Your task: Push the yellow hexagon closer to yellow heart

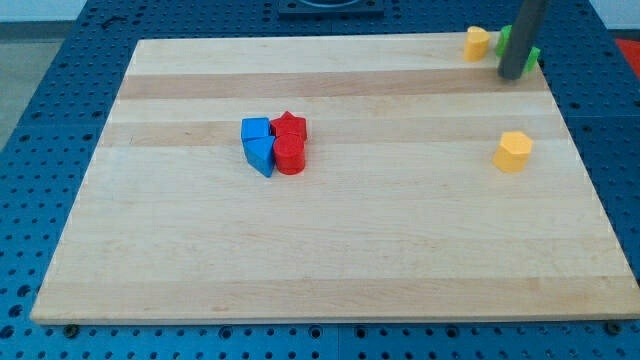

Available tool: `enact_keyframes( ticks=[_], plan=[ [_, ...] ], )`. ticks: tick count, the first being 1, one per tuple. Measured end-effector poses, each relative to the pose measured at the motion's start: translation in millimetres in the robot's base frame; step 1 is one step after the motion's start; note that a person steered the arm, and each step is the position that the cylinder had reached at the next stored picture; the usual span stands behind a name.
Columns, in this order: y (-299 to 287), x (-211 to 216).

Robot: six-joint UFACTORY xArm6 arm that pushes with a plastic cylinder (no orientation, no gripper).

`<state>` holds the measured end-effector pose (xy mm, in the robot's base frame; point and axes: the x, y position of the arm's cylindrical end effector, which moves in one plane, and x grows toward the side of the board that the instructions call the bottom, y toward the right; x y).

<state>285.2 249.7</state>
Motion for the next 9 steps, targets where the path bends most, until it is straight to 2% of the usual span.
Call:
enact_keyframes(
  ticks=[3, 4, 5, 6, 7, 8, 9],
  plan=[
    [55, 49],
    [75, 83],
    [80, 141],
    [53, 198],
    [-4, 206],
    [-31, 190],
    [-31, 162]
  ],
)
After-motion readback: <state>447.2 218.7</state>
